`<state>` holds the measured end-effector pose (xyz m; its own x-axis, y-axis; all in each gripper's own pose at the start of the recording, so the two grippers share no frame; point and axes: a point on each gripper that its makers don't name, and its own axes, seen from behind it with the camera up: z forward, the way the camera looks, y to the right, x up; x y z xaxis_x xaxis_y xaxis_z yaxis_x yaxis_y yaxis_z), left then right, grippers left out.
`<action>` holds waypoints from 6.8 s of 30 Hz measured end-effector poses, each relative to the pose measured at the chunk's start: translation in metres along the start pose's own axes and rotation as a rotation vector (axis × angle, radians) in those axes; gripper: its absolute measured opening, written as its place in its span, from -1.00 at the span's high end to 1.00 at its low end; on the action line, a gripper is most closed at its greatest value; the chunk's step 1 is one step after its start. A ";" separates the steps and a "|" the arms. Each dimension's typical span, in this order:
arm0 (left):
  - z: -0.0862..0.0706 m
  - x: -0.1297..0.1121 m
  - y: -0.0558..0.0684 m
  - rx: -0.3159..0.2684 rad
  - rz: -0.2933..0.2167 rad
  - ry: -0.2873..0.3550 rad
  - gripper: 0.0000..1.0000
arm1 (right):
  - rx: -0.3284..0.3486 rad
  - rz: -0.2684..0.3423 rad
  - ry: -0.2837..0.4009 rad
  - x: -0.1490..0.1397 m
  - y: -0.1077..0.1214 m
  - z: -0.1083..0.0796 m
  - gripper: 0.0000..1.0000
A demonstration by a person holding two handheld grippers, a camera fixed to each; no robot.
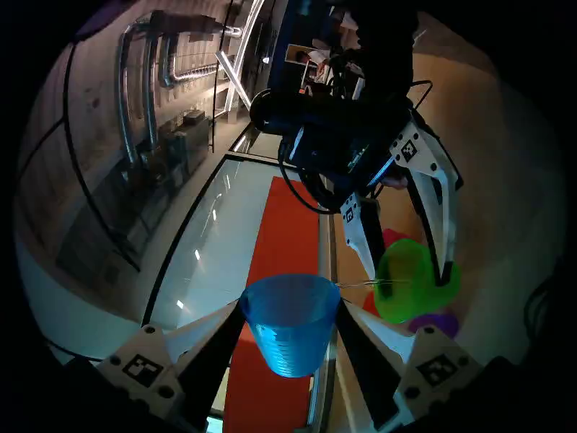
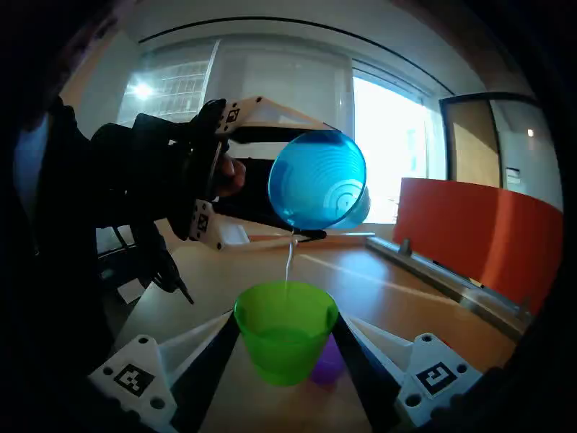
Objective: Pour water
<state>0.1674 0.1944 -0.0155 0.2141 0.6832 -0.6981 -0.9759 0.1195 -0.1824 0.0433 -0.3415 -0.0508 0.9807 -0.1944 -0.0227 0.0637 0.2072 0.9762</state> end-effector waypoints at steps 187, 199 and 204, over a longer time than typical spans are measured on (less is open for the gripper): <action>0.000 -0.002 -0.011 0.043 0.114 -0.014 -0.72 | -0.005 -0.022 0.000 0.006 -0.001 0.001 -0.81; 0.001 -0.010 -0.014 0.067 -0.064 -0.037 -0.71 | -0.024 -0.018 0.001 0.006 0.001 -0.001 -0.81; 0.000 -0.010 -0.014 0.071 -0.114 -0.034 -0.72 | -0.027 -0.018 0.004 0.008 0.001 -0.002 -0.81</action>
<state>0.1790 0.1863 -0.0061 0.3232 0.6859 -0.6520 -0.9462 0.2477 -0.2084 0.0515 -0.3414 -0.0503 0.9800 -0.1948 -0.0407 0.0859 0.2296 0.9695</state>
